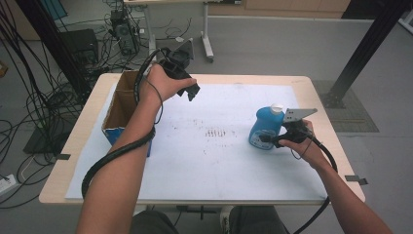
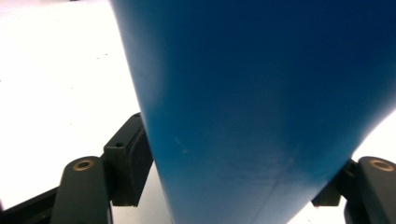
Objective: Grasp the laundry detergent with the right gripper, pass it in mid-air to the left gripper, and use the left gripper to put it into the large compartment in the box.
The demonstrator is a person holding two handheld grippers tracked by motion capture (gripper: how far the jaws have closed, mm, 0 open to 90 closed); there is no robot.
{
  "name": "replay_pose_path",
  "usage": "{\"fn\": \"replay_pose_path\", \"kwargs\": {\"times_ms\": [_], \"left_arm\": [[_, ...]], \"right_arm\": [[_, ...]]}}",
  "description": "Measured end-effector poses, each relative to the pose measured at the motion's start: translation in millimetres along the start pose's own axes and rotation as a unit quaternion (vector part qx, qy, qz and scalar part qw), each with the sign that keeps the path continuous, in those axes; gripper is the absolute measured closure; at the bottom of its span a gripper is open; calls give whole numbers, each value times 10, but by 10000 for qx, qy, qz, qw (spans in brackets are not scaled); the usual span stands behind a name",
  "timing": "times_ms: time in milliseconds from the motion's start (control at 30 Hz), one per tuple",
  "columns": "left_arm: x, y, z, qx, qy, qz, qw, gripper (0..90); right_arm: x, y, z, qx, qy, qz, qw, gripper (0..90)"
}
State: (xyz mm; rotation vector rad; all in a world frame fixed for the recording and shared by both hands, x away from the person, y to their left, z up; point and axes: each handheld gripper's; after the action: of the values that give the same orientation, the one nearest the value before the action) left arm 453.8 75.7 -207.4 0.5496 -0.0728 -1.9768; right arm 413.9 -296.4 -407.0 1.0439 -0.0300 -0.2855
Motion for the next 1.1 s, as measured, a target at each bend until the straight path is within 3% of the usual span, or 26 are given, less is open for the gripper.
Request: {"fn": "replay_pose_path", "kwargs": {"times_ms": [533, 1100], "left_arm": [[-2, -3, 0, -3, 14, 5, 10000, 60], [9, -6, 10, 1, 36, -15, 10000, 60]], "right_arm": [[12, -27, -15, -21, 88, 17, 10000, 391], [15, -36, -15, 9, 107, 28, 9999, 398]]}}
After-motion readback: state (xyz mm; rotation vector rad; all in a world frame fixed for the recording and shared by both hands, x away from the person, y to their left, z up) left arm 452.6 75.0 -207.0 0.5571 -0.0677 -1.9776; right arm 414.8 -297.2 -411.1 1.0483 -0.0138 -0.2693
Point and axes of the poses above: each handheld gripper's, and its own axes: z roughly backward along the jaws, y roughly out of its top, x roughly to its right, and after that the axes turned 15 degrees about y, right-handed
